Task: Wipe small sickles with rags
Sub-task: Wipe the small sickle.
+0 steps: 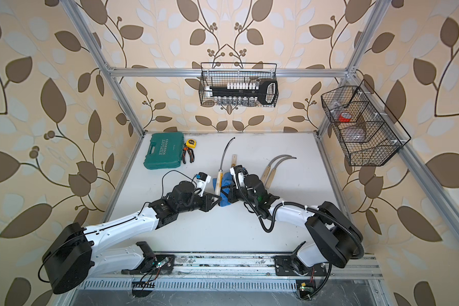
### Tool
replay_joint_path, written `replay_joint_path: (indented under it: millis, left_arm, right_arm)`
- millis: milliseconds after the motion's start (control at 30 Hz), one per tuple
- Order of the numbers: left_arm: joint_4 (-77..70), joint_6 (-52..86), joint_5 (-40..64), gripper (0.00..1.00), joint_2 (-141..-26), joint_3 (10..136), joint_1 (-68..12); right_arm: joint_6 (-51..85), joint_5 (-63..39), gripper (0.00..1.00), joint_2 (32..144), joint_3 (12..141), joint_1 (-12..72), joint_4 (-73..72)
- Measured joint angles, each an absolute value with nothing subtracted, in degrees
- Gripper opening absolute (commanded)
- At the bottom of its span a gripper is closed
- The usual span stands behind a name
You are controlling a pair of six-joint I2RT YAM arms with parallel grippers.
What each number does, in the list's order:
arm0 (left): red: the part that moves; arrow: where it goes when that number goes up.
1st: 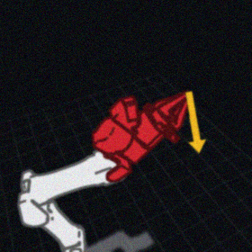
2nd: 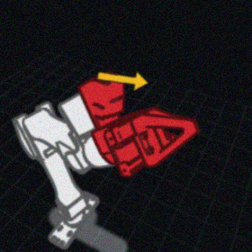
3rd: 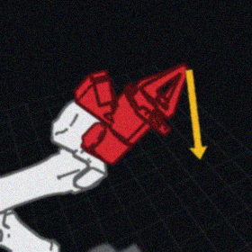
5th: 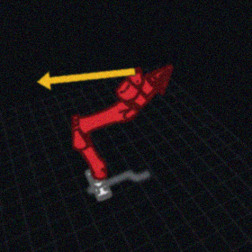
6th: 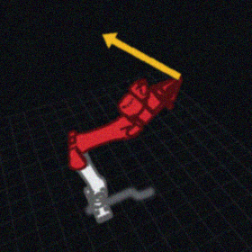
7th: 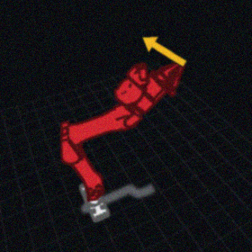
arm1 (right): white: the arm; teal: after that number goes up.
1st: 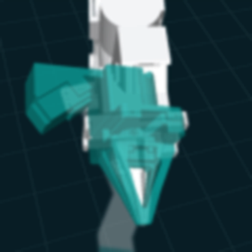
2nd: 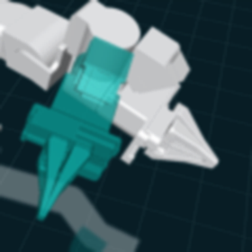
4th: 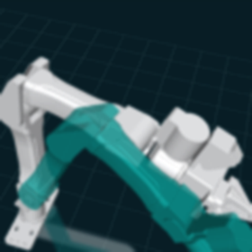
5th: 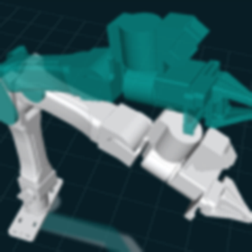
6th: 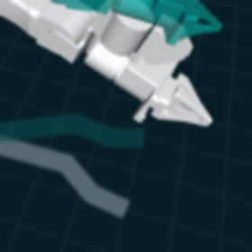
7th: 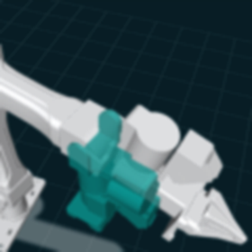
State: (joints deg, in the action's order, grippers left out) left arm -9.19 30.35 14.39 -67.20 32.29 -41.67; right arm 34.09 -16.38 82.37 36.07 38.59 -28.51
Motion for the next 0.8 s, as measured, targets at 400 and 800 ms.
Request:
replay_joint_path:
  millis: [400,800]
  left_arm:
    - [-9.1,30.4,15.0,0.0,-70.1,32.3,-41.7]
    - [-9.3,31.0,18.0,0.0,-69.8,32.1,-41.7]
  right_arm:
    - [34.0,-18.7,0.0,80.6,41.3,29.8,-27.6]
    - [34.1,-23.8,0.0,85.8,41.8,28.7,-30.8]
